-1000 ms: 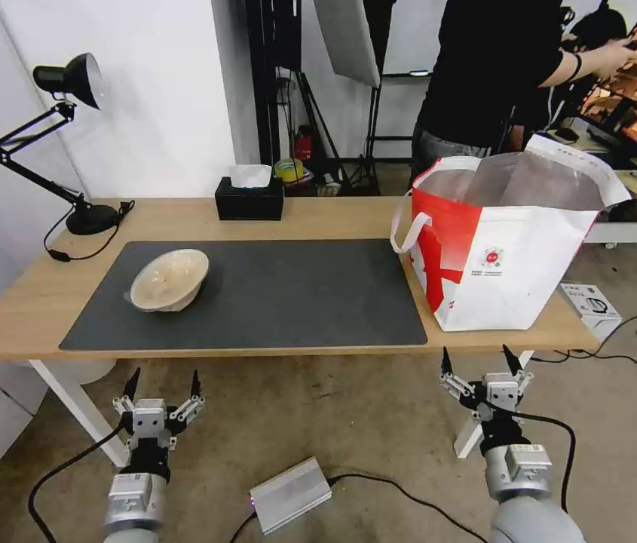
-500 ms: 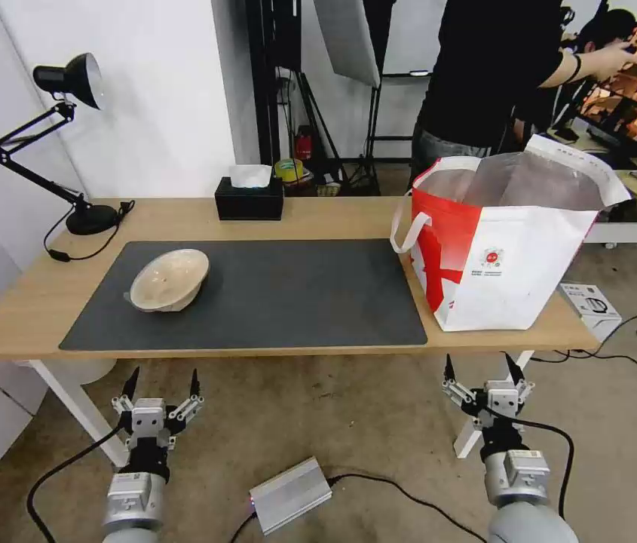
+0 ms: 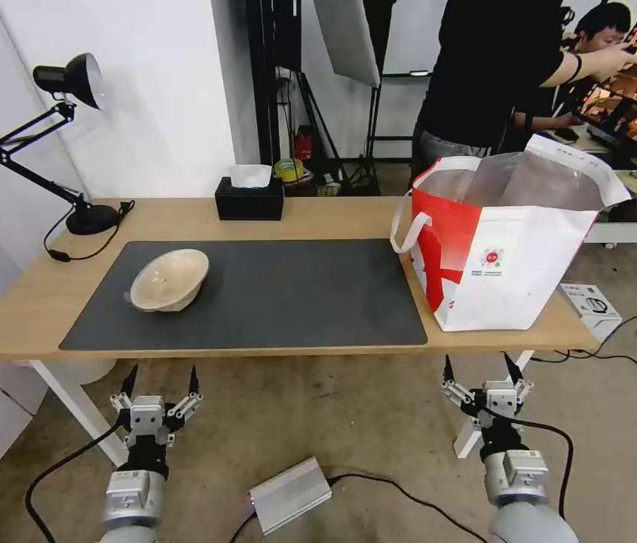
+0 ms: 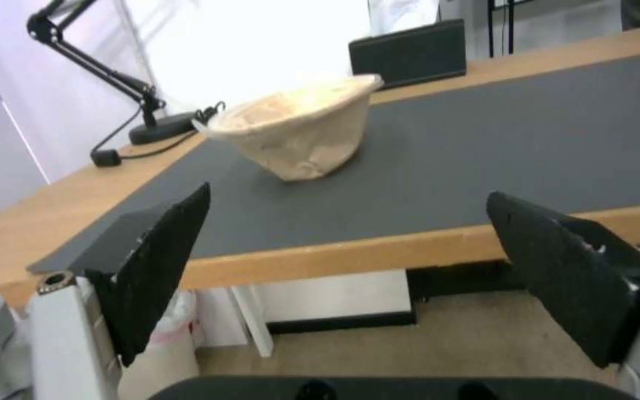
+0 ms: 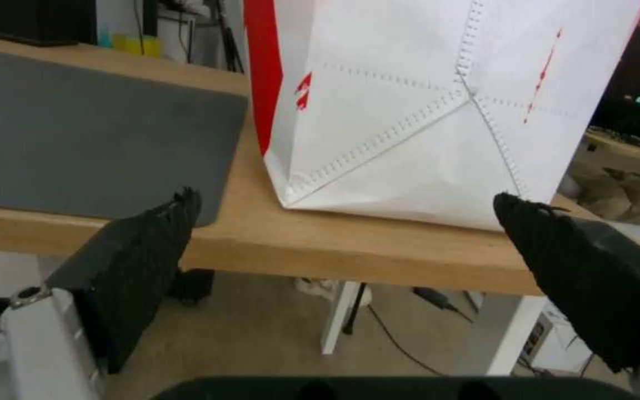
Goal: Pick up the trash from the table and place it into the takeout bag.
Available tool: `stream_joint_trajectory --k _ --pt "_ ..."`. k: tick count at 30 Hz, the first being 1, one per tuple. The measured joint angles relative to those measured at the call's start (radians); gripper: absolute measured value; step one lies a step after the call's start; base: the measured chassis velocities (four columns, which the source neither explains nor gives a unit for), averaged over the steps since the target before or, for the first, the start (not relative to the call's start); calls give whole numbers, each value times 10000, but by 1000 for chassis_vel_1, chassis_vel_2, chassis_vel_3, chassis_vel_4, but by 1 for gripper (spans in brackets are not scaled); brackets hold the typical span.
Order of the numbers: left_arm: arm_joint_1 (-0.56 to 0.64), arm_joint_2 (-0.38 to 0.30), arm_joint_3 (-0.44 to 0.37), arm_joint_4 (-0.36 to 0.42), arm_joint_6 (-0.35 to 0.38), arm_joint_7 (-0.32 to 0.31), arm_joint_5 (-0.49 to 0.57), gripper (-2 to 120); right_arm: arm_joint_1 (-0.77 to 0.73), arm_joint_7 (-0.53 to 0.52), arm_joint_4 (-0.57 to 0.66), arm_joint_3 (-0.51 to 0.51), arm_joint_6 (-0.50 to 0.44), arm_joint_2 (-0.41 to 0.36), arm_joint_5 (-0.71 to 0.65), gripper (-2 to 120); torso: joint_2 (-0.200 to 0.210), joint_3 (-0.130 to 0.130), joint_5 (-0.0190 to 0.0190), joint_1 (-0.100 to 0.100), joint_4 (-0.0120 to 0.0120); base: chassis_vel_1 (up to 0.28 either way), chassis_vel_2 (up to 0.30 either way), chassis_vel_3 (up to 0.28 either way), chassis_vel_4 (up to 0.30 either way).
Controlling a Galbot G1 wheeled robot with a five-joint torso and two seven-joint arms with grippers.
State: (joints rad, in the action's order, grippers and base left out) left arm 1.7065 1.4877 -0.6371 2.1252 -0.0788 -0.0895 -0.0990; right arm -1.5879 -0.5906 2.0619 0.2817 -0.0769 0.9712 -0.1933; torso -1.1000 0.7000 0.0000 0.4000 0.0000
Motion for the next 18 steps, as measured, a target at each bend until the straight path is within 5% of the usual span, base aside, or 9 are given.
stream_joint_trajectory --k 18 --pt "-208 -1518 -797 988 13 351 -287 100 371 22 33 -289 90 -21 26 100 -1 0 -1 0 0 0 0 0 0"
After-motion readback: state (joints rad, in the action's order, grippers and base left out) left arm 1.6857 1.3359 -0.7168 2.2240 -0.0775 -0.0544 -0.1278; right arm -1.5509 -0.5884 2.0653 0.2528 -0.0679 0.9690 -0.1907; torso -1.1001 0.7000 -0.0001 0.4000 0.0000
